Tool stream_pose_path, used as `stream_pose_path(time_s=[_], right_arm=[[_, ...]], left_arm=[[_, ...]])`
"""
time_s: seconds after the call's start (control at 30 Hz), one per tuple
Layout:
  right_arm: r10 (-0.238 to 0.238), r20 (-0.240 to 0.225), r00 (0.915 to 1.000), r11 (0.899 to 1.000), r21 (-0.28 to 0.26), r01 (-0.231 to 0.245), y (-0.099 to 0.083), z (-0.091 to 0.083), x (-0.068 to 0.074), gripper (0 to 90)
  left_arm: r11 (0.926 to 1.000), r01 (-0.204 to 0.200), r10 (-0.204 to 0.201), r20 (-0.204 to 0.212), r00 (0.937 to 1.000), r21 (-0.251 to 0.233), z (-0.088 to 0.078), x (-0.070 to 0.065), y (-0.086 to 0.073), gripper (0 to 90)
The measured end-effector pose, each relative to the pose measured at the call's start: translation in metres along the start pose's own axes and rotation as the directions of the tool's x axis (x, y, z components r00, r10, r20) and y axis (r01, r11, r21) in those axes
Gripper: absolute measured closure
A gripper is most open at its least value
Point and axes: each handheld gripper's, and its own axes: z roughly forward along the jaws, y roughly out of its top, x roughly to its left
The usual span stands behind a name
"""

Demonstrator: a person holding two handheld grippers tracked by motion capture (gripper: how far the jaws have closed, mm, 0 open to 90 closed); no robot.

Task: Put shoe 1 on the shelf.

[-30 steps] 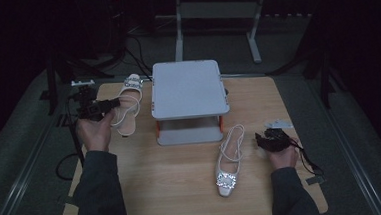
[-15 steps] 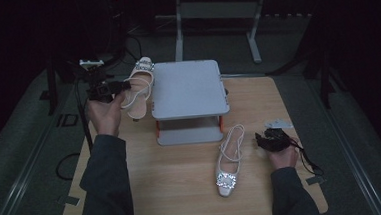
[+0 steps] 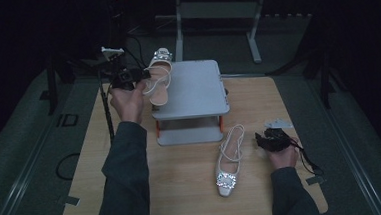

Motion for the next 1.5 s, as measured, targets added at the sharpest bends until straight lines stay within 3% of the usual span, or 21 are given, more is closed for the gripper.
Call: stream_pose_path(time_s=[0.07, 0.3, 0.47, 0.6, 0.77, 1.07, 1.5], right_arm=[[0.000, 0.001, 1.0000, 1.000, -0.001, 0.000, 0.000, 0.000, 0.000, 47.1], [0.001, 0.000, 1.0000, 1.000, -0.005, -0.001, 0.000, -0.001, -0.001, 47.2], [0.002, 0.000, 1.0000, 1.000, -0.008, -0.002, 0.001, 0.000, -0.002, 47.1], [0.002, 0.001, 1.0000, 1.000, -0.007, -0.002, 0.000, 0.000, -0.002, 47.2], [-0.001, 0.000, 1.0000, 1.000, -0.002, 0.001, 0.000, 0.000, -0.001, 47.1], [0.000, 0.000, 1.0000, 1.000, -0.002, 0.000, 0.000, 0.000, -0.001, 47.2], [0.000, -0.001, 1.0000, 1.000, 0.002, 0.000, 0.000, 0.001, 0.000, 47.1]], left_arm=[[0.9997, 0.023, -0.024, 0.028, 0.9993, 0.012, 0.009, -0.004, -0.002, 80.5], [0.9972, 0.065, -0.067, 0.060, 0.9960, 0.036, 0.033, -0.017, -0.008, 80.5], [0.9893, 0.134, -0.138, 0.076, 0.9875, 0.057, 0.046, -0.010, -0.014, 80.4], [0.9853, 0.162, -0.165, 0.062, 0.9843, 0.055, 0.050, -0.005, -0.017, 80.5], [0.9886, 0.137, -0.140, 0.046, 0.9891, 0.063, 0.049, -0.005, -0.016, 80.5], [0.9880, 0.103, -0.107, 0.030, 0.9938, 0.115, 0.052, -0.002, -0.013, 80.6], [0.9874, -0.002, -0.004, 0.037, 0.9993, 0.158, 0.055, -0.003, -0.008, 80.2]])
